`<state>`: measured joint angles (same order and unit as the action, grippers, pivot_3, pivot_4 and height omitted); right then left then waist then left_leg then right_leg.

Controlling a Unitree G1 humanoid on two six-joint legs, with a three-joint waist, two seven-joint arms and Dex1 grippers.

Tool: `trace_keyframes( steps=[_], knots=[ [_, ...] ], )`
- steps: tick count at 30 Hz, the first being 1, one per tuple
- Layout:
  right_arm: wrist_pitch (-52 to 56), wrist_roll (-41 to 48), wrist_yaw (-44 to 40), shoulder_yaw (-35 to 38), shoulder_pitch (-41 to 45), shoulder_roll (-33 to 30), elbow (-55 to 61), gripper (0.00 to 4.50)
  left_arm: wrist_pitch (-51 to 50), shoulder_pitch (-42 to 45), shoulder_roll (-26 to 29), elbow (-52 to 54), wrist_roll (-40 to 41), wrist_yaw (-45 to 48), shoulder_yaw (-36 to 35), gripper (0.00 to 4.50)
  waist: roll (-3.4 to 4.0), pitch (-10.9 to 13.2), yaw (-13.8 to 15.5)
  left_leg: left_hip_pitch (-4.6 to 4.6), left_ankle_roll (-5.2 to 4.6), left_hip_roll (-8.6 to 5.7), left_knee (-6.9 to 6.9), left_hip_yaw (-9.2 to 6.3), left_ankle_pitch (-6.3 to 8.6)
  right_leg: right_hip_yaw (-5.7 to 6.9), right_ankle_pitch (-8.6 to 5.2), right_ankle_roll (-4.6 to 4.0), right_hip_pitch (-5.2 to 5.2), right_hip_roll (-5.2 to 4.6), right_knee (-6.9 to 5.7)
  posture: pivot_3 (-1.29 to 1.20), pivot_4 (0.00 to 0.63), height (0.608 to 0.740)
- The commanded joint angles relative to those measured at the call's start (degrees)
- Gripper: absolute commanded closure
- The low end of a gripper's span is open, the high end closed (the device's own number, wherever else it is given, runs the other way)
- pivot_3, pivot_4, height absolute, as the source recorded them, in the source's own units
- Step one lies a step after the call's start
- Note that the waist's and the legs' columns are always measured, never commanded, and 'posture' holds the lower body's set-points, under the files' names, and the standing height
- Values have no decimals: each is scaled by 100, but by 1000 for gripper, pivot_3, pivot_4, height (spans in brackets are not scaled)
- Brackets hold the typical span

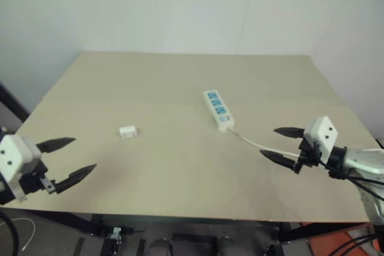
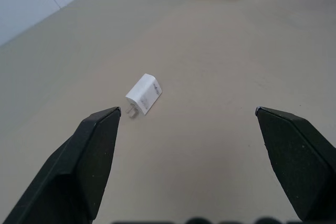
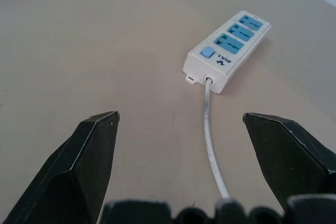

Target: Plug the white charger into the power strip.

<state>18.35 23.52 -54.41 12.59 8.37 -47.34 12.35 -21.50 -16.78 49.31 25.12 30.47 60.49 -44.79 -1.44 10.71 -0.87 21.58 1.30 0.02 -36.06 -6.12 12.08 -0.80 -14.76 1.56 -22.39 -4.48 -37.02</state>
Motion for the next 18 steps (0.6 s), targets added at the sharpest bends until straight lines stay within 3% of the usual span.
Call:
trace_keyframes(
  steps=[1,4,8,18],
  knots=[
    [-58,-43,84,61,79,-18,81,21,99,80,77,32,34,-42,0,0,0,0,3,0,0,0,0,1,0,-1,0,0,0,0,0,0,150,740],
    [13,-95,157,31,58,-25,108,21,100,121,85,25,44,-39,41,0,-2,-1,38,-12,1,15,-2,23,1,-16,1,-3,-8,8,-1,0,150,740],
    [-34,-89,235,73,69,33,108,21,107,177,103,-9,51,-36,85,0,-22,-5,59,-14,18,129,-1,238,29,-221,45,-57,-102,129,2,0,150,740],
    [31,-235,635,-133,256,349,72,21,163,372,80,-49,96,-29,232,0,-27,-7,-137,-41,16,127,3,262,31,-246,67,-17,-85,129,4,0,150,740]
  ],
)
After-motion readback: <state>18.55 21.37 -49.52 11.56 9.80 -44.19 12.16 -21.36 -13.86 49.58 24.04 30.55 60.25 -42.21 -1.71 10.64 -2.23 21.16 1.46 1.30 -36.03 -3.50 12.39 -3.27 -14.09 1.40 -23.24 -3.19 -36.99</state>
